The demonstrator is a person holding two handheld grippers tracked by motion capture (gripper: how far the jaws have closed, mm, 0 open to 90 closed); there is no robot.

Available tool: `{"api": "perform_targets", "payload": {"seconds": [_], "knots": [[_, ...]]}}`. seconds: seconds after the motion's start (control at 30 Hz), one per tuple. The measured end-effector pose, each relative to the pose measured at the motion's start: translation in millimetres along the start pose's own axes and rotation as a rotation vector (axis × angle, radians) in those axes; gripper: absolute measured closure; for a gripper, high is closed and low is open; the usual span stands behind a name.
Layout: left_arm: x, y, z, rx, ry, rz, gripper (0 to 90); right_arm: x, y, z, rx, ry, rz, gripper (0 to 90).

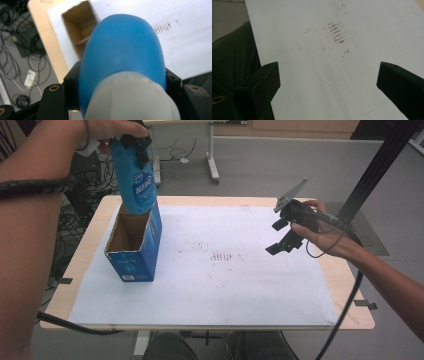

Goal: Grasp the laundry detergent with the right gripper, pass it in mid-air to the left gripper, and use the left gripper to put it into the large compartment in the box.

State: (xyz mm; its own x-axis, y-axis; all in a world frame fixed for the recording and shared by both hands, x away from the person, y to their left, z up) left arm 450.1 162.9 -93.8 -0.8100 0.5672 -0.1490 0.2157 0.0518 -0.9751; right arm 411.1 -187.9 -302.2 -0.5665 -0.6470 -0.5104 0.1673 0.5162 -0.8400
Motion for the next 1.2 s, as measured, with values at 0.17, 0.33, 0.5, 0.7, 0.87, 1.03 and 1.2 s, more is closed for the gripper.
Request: {"api": "perform_targets", "payload": {"seconds": [0.17, 0.33, 0.5, 0.7, 0.87, 1.03, 1.2], "knots": [[7.6, -1.2, -16.9, -0.026, -0.107, 0.001, 37.6, -1.1, -6.1, 4.5, 0.024, 0.005, 0.019, 4.9], [15.0, -0.5, -29.6, -0.033, -0.212, -0.001, 37.6, -3.3, -9.2, 4.3, 0.048, -0.011, 0.016, 4.9], [20.4, 1.8, -37.9, -0.034, -0.291, -0.007, 37.6, -7.4, -13.9, 1.9, 0.071, -0.025, 0.015, 4.9], [26.0, 4.8, -45.0, -0.029, -0.364, -0.004, 37.6, -8.4, -17.5, 0.2, 0.076, -0.033, 0.007, 5.3], [28.0, 7.5, -47.9, -0.028, -0.397, -0.002, 37.6, -9.4, -19.8, -0.3, 0.078, -0.036, 0.017, 5.3], [28.2, 14.1, -47.9, -0.02, -0.416, -0.006, 37.6, -9.9, -20.1, -1.8, 0.077, -0.039, 0.014, 5.3], [28.5, 23.9, -47.9, -0.018, -0.423, -0.021, 37.6, -10.0, -20.7, -2.0, 0.077, -0.044, 0.014, 5.3]]}}
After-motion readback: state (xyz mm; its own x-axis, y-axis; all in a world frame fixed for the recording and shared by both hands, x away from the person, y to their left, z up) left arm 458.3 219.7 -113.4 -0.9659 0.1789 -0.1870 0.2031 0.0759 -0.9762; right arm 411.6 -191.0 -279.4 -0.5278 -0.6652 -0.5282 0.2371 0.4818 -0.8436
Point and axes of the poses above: each handheld gripper's, and its own axes: y roughly forward along the jaws, x roughly out of its underside, z roughly to its right, the point moved 8 cm from there along y, roughly forward along the jaws, and after that the axes turned 15 degrees about y, right-handed, at the moved point
